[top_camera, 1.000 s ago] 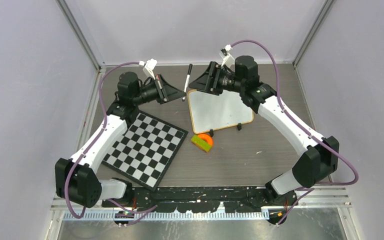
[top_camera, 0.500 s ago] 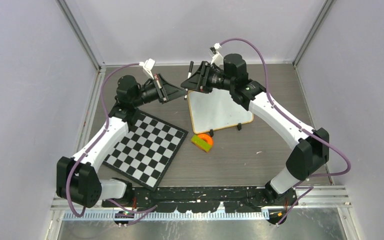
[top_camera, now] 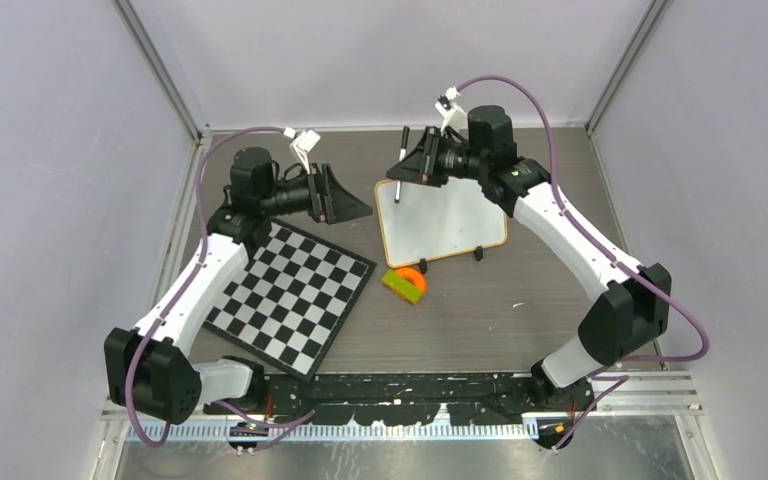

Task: Write a sentence on the whiteboard
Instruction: Pass from the left arm to the right, then pass from the right arm to the left

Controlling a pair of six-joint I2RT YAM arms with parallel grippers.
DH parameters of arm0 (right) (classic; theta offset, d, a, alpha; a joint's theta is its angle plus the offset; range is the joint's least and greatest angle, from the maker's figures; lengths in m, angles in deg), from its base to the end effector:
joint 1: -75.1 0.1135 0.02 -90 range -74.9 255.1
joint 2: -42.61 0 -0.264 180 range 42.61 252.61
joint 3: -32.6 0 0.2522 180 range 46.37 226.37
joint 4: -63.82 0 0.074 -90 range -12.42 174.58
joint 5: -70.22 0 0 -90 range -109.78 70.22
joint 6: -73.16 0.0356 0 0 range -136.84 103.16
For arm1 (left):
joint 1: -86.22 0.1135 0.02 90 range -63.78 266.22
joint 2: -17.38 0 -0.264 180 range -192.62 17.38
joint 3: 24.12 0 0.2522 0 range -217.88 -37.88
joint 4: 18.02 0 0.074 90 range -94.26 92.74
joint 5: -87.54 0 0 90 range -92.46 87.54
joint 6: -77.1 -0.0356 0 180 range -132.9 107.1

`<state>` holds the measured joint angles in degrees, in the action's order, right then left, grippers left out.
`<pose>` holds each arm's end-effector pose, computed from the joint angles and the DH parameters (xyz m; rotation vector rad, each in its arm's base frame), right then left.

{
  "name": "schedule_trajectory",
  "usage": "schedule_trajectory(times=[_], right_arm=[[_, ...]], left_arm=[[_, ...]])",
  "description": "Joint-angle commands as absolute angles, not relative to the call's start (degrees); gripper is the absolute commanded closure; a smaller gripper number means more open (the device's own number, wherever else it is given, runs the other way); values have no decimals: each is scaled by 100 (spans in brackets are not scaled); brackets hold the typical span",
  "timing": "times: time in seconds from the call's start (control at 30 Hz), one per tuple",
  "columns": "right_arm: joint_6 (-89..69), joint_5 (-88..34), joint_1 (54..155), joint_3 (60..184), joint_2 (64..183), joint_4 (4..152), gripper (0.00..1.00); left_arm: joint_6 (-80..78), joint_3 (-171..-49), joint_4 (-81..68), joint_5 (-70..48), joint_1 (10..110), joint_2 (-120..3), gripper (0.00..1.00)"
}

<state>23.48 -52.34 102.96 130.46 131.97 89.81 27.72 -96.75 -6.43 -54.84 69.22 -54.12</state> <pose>0.3143 0.1878 0.3835 -0.2100 2.0463 1.3133 0.2619 -0.1096 0.3515 0.3520 1.9080 -1.4940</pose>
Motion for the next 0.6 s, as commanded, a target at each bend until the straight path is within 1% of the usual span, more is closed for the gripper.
schedule_trajectory(times=[0.0, 0.07, 0.13, 0.27, 0.4, 0.57], right_arm=[[800, -6000, 10311, 12944, 12583, 10059, 100], [151, -6151, 10380, 12948, 12515, 10727, 100], [-498, -6215, 10528, 12967, 12480, 11372, 100], [-1506, -6678, 10943, 13101, 12529, 12431, 100], [-1823, -6947, 11283, 13088, 12539, 12779, 100], [-1884, -7427, 11439, 13083, 12601, 12936, 100]], left_arm=[[430, -10566, 1775, -5680, 7022, -5159, 22], [76, -10854, 2255, -5701, 7022, -5233, 21], [53, -11096, 2513, -5702, 7022, -5342, 21], [184, -11297, 2619, -5818, 6992, -5488, 25], [100, -11151, 2265, -6568, 6965, -5495, 28], [406, -10651, 1400, -6929, 6723, -5218, 30]])
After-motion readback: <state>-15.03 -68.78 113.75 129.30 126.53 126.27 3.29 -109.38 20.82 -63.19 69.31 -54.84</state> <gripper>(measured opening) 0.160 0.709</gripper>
